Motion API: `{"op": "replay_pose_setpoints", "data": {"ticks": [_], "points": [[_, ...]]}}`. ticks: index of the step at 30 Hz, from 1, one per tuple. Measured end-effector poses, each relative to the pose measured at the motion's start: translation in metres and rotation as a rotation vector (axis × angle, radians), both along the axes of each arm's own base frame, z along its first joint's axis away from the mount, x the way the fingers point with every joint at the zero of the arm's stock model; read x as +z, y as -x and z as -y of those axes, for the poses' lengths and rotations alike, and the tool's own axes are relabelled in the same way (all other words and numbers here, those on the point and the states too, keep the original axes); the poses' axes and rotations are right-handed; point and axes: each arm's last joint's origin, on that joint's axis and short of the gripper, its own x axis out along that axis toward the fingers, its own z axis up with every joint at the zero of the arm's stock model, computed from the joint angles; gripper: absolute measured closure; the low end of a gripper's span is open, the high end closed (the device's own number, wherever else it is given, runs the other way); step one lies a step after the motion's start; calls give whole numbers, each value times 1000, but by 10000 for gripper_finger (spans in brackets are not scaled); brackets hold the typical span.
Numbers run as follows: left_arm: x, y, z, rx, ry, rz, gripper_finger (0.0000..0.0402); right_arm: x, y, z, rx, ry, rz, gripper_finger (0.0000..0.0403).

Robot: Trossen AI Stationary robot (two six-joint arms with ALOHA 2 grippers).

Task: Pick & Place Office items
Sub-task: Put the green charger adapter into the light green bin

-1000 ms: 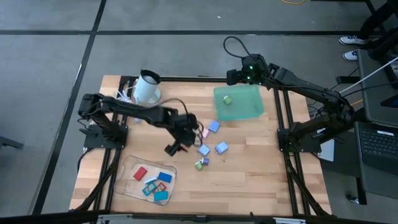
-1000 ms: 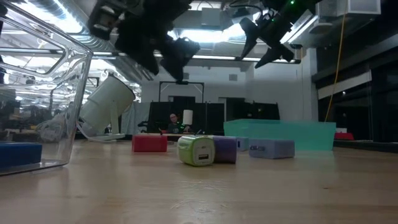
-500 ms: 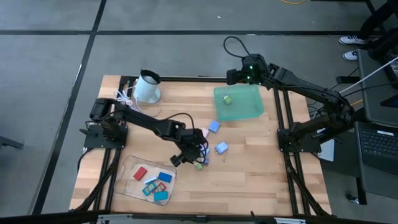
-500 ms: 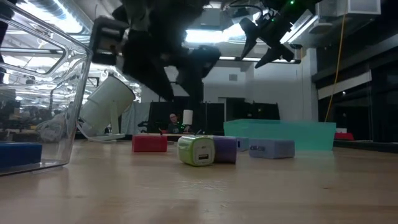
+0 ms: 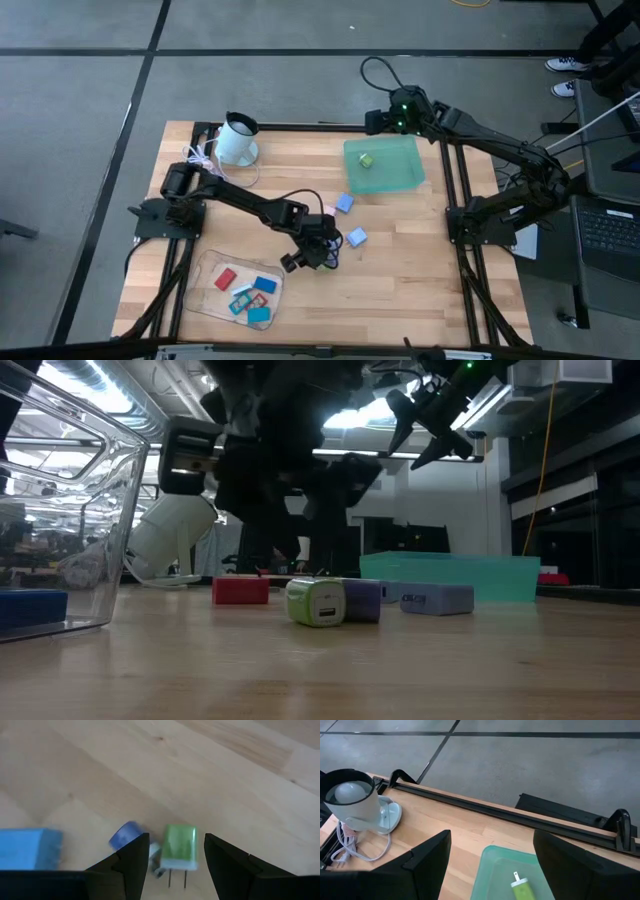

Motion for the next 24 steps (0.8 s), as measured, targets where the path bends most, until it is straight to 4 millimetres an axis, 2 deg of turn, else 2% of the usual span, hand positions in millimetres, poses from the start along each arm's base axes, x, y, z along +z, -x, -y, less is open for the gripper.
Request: {"op": "replay_pose_setpoints", "data": {"ticks": [9, 19, 21, 24], "points": [[-19, -14, 2, -14, 24, -62, 217, 0, 3, 5, 18, -2, 2, 117], [-41, -14, 2, 21, 43, -158, 218, 0, 4, 7, 34, 9, -11, 117], [-41, -14, 2, 36, 39, -161, 226, 0, 4, 7, 34, 9, -11, 117], [-37, -16, 1, 57, 9, -158, 259, 1, 3, 8, 37, 14, 0, 117]]}}
